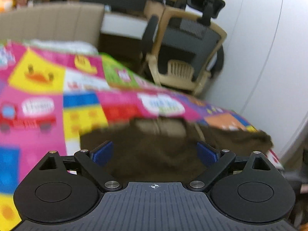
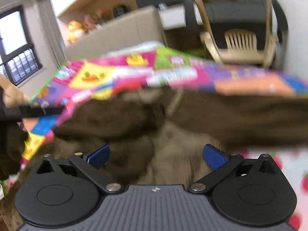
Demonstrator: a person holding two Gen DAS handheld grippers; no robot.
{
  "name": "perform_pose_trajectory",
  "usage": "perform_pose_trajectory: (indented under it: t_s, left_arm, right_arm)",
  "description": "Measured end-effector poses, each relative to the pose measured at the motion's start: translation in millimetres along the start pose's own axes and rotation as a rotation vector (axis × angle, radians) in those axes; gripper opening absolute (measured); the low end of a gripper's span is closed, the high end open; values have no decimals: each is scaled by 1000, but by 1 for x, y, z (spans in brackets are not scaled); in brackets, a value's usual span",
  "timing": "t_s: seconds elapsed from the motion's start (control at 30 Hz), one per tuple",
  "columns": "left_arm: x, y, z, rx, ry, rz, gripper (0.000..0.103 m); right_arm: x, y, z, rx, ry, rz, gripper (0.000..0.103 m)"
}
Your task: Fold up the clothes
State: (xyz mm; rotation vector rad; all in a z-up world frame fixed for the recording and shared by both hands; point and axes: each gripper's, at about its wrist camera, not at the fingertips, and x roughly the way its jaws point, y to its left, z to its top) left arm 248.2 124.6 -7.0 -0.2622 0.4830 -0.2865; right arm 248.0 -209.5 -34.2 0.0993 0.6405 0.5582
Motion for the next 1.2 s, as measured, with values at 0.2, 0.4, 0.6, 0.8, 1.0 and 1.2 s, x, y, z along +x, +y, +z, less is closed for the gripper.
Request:
perform_pose_trajectory:
  t_s: [0.2, 0.4, 0.6, 0.8, 1.0, 1.2]
  left_arm:
    - [0, 26, -40, -20, 83, -28, 98]
    - [-8, 31, -56, 8, 93, -44, 98]
    - [-18, 22, -38, 11, 11, -89, 100]
    - [-14, 18, -43, 8, -14, -52, 101]
    - [8, 23, -61, 12, 90, -28, 101]
    - [15, 26, -70, 23, 137, -16, 102]
  right_arm:
    - [31, 11, 50, 4, 7, -19, 91]
    - [106, 16, 42, 16, 147, -62, 53]
    - [72, 63, 78, -140, -65, -22, 20]
    - [61, 53, 82, -189, -75, -94, 21]
    - [93, 24, 38, -190, 108, -179, 46]
    - [6, -36, 54, -9, -83, -198, 59]
